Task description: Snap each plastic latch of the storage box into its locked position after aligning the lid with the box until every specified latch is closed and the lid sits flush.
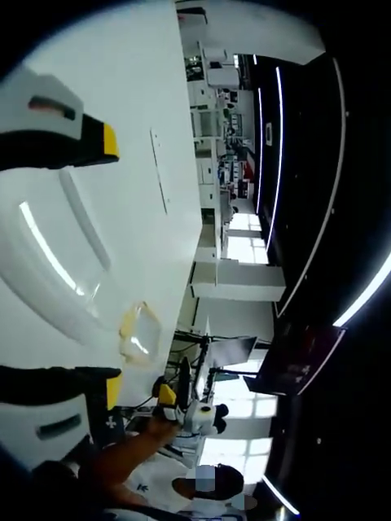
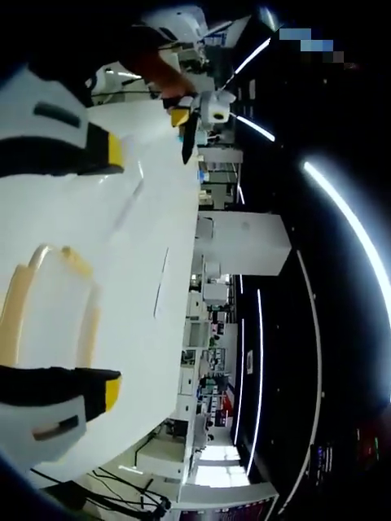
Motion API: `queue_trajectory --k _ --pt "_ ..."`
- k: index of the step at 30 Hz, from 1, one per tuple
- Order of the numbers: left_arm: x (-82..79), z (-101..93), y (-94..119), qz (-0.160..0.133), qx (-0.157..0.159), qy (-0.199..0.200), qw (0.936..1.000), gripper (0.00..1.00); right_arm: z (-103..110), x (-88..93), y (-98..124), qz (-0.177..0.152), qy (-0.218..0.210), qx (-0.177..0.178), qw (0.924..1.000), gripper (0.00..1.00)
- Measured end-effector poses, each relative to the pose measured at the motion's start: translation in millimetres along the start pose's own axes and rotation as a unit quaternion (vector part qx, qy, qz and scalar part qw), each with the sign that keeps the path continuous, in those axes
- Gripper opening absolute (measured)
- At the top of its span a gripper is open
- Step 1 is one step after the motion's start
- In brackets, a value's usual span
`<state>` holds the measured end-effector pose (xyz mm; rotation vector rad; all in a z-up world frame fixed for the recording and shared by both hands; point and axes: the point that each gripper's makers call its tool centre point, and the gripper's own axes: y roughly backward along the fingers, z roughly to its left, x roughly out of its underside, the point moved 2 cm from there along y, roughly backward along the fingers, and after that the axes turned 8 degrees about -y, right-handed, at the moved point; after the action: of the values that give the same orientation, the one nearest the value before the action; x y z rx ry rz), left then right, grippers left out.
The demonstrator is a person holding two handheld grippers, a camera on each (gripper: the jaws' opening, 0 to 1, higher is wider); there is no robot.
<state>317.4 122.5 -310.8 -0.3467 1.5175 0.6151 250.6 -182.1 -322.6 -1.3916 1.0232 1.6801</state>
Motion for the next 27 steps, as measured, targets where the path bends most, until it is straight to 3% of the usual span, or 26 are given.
queue_trajectory --k 12,18,27 --pt "-6.2 -11.8 -14.0 -0.001 0.015 -0.003 0.9999 1.00 -14.6 -2.0 5.5 -0.006 -0.004 0.005 1.0000 1.00" --pt "-10.3 -28.7 -25.2 0.004 0.033 -0.014 0.9994 1.00 -22.1 -3.3 10.3 -0.012 -0.001 0.004 0.9999 1.00" --pt "-7.2 -39.8 -36.4 0.015 0.050 -0.018 0.9985 0.99 -30.7 -3.2 14.3 -0.006 0.005 0.007 0.9999 1.00"
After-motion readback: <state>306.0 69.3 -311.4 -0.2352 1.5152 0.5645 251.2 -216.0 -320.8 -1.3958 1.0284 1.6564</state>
